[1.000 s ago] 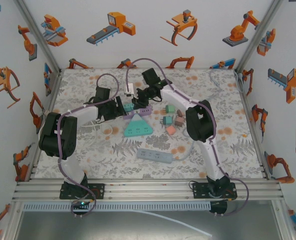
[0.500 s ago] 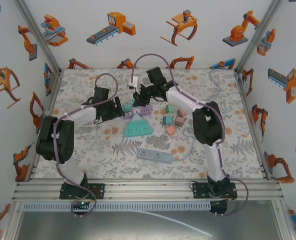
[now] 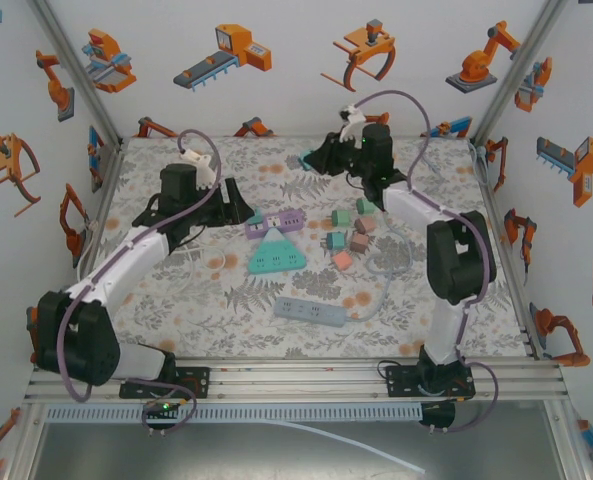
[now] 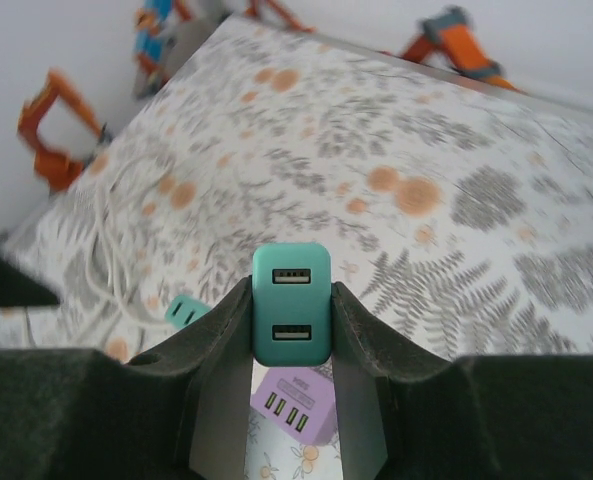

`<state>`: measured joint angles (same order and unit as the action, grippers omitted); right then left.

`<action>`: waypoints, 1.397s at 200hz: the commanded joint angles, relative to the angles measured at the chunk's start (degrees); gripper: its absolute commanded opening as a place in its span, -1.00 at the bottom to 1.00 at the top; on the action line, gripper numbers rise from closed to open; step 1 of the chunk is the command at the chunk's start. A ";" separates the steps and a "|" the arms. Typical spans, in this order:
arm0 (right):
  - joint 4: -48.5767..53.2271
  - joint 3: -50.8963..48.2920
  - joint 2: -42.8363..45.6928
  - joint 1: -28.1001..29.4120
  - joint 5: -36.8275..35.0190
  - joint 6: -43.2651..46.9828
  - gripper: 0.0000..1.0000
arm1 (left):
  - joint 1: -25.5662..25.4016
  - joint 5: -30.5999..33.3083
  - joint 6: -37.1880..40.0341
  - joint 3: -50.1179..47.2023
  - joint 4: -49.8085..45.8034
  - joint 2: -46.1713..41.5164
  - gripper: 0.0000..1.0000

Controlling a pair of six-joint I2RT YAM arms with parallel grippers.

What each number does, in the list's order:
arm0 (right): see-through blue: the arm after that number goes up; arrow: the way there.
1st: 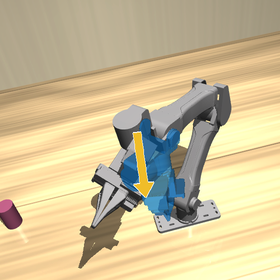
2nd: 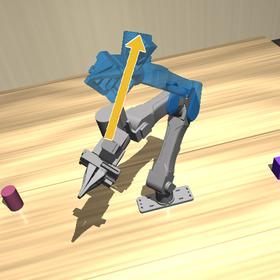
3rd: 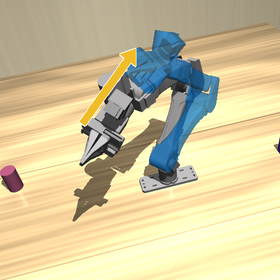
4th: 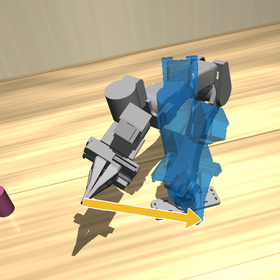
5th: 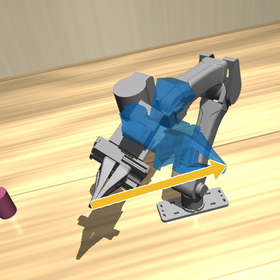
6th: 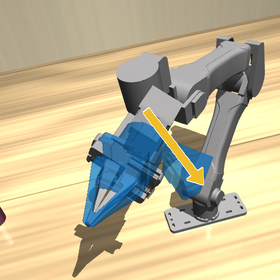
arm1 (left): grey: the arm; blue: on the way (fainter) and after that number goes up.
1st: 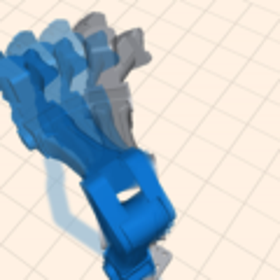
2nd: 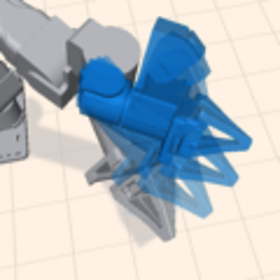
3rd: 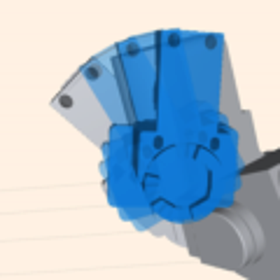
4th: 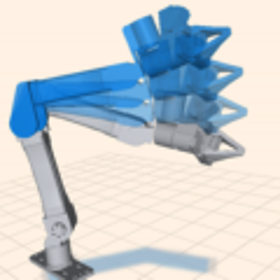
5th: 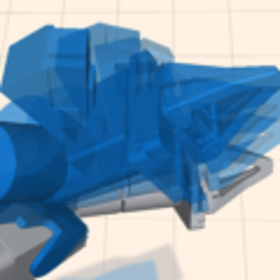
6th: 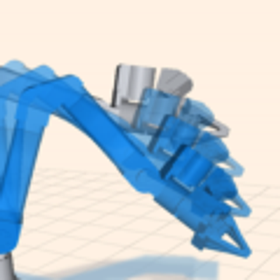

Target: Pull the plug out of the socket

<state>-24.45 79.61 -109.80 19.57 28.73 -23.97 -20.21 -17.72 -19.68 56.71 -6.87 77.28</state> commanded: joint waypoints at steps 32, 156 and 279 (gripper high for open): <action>4.01 -1.57 -1.48 -4.32 -14.55 -24.22 -0.87 | -6.15 -11.89 8.75 -3.27 -0.91 -10.97 0.47; 16.72 1.93 -12.75 -5.78 -14.49 -27.41 -0.74 | -9.15 -8.92 11.42 -9.77 -1.89 -21.24 0.94; 25.74 1.54 -10.14 -5.79 -18.77 -22.68 -0.07 | -9.13 -7.16 12.43 -9.64 -1.93 -19.80 0.94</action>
<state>-2.79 80.75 -122.08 13.74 12.73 -49.45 -29.21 -25.10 -9.06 47.29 -8.43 57.30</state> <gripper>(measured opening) 0.451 0.973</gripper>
